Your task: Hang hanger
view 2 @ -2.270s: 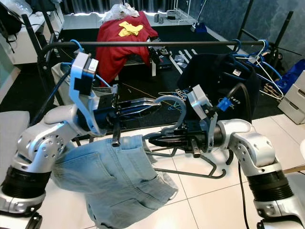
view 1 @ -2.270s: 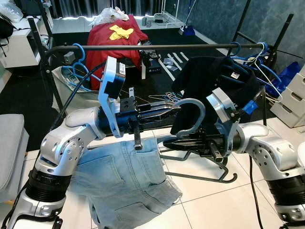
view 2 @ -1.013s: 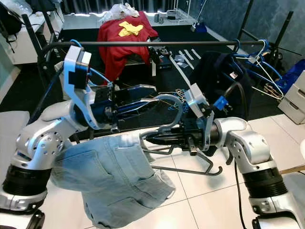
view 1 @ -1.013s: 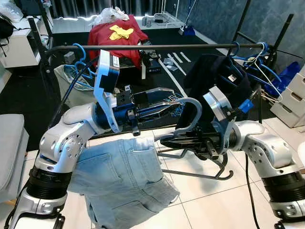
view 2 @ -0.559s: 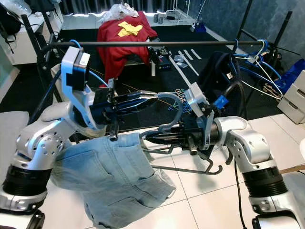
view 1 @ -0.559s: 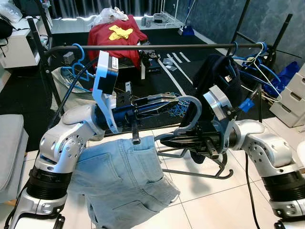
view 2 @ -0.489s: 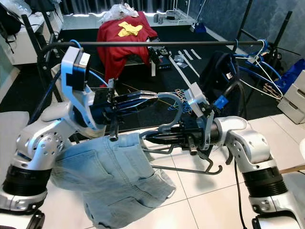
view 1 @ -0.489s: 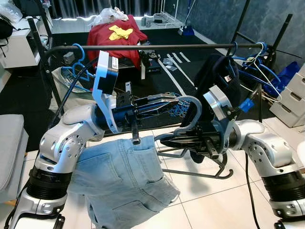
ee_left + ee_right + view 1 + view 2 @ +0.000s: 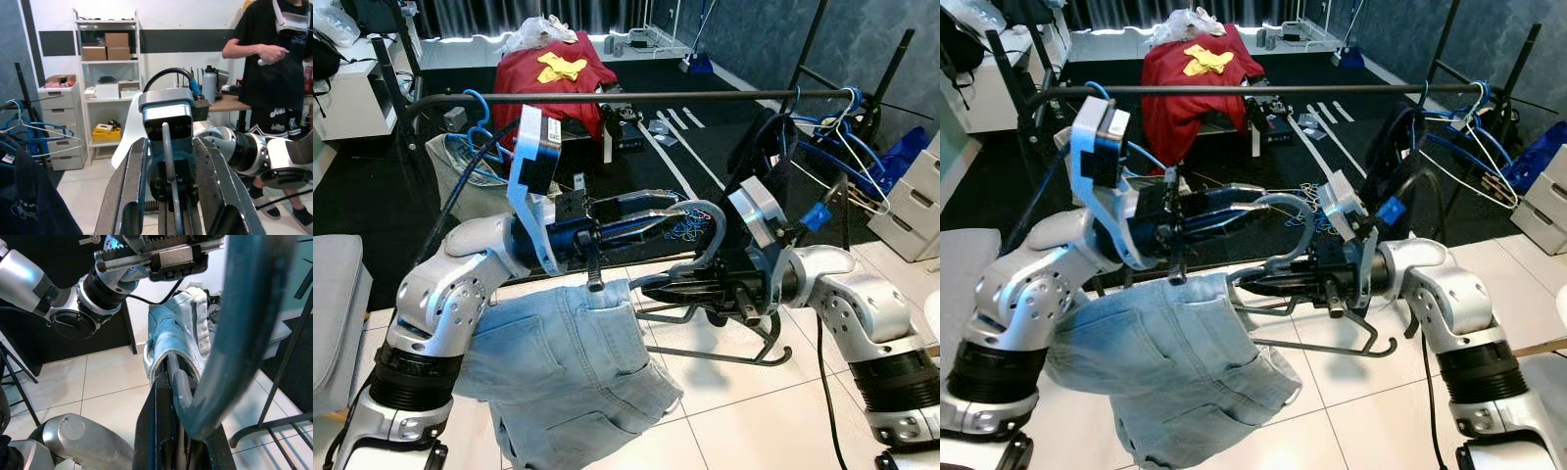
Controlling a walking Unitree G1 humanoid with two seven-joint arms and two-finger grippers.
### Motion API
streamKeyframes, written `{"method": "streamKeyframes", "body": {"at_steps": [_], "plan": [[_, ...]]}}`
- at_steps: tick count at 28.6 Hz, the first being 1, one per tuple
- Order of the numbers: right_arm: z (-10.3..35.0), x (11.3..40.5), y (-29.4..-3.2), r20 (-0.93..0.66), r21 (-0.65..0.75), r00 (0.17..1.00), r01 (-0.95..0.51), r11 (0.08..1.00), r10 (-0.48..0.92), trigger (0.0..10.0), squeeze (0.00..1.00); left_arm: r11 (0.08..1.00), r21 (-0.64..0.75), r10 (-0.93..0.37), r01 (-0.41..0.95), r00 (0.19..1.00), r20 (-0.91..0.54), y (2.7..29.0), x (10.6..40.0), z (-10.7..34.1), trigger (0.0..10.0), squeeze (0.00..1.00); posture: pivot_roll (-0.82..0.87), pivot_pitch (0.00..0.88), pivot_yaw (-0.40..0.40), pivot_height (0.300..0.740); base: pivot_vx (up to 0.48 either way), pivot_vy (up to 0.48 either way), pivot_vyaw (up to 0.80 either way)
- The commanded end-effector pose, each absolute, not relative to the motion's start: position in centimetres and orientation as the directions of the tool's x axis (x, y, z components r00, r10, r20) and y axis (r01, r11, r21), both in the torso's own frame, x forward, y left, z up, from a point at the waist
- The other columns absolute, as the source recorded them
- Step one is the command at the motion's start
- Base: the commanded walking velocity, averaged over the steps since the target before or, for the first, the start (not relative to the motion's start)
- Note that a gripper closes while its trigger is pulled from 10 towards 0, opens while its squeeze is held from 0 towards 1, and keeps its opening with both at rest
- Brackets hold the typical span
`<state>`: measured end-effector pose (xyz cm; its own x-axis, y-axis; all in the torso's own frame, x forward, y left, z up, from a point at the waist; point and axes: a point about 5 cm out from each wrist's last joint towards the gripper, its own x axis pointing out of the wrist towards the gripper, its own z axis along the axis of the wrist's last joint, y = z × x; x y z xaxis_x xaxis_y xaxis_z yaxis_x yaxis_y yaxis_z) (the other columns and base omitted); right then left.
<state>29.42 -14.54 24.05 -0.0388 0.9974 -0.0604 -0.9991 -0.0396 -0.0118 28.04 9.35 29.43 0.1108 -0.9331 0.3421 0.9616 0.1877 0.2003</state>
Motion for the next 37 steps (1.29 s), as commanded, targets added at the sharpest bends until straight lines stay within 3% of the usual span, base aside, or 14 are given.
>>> {"method": "streamKeyframes", "body": {"at_steps": [1,2,16,17,18,19,20,21,35,36,37], "plan": [[24.8,29.47,-14.16,-0.052,-0.051,-0.059,-0.997,-0.061,0.997,0.0,0.0,0.19,0.205,-0.934,0.96,0.113,0.338,8.86,27.86,29.42,10.0,0.46,-0.18,0.079,-0.045,0.74,0.0,0.0,0.0],[24.82,29.49,-14.11,-0.051,-0.052,-0.059,-0.997,-0.062,0.997,0.0,0.0,0.2,0.208,-0.932,0.958,0.121,0.341,8.76,27.95,29.49,10.0,0.0,-0.19,0.082,-0.044,0.74,0.0,0.0,0.0],[24.72,29.67,-13.54,-0.057,-0.057,-0.068,-0.996,-0.072,0.996,0.0,0.0,0.197,0.213,-0.932,0.957,0.116,0.343,8.93,28.0,29.43,10.0,0.0,-0.18,0.083,-0.044,0.74,0.0,0.0,0.0],[24.72,29.7,-13.47,-0.058,-0.058,-0.071,-0.996,-0.074,0.996,0.0,0.0,0.199,0.214,-0.932,0.956,0.117,0.344,8.99,28.05,29.46,8.0,0.0,-0.18,0.083,-0.045,0.74,0.0,0.0,0.0],[24.72,29.7,-13.47,-0.058,-0.058,-0.071,-0.996,-0.074,0.996,0.0,0.0,0.199,0.214,-0.932,0.956,0.117,0.344,8.99,28.05,29.46,8.0,0.0,-0.18,0.083,-0.045,0.74,0.0,0.0,0.0],[24.73,29.73,-13.44,-0.059,-0.059,-0.072,-0.995,-0.075,0.996,0.0,0.0,0.201,0.212,-0.93,0.957,0.118,0.348,9.04,28.09,29.52,0.7,0.0,-0.18,0.083,-0.044,0.74,0.0,0.0,0.0],[24.73,29.73,-13.44,-0.059,-0.059,-0.072,-0.995,-0.075,0.996,0.0,0.0,0.201,0.212,-0.93,0.957,0.118,0.348,9.04,28.09,29.52,0.7,0.0,-0.18,0.083,-0.044,0.74,0.0,0.0,0.0],[24.75,29.76,-13.44,-0.059,-0.06,-0.071,-0.995,-0.075,0.996,0.0,0.0,0.196,0.21,-0.93,0.958,0.114,0.348,9.04,28.08,29.51,0.0,0.0,-0.19,0.084,-0.044,0.74,0.0,0.0,0.0],[24.94,30.0,-13.56,-0.051,-0.073,-0.046,-0.996,-0.05,0.998,0.0,0.0,0.192,0.19,-0.928,0.963,0.116,0.353,9.2,28.09,29.31,0.0,0.0,-0.19,0.086,-0.041,0.74,0.0,0.0,0.0],[25.03,30.07,-13.59,-0.035,-0.057,-0.036,-0.998,-0.038,0.999,5.9,0.0,0.215,0.192,-0.922,0.958,0.134,0.363,9.42,28.31,29.45,0.0,0.0,-0.19,0.086,-0.041,0.74,0.0,0.0,0.0],[25.03,30.07,-13.59,-0.035,-0.057,-0.036,-0.998,-0.038,0.999,5.9,0.0,0.215,0.192,-0.922,0.958,0.134,0.363,9.42,28.31,29.45,0.0,0.0,-0.19,0.086,-0.041,0.74,0.0,0.0,0.0]]}}
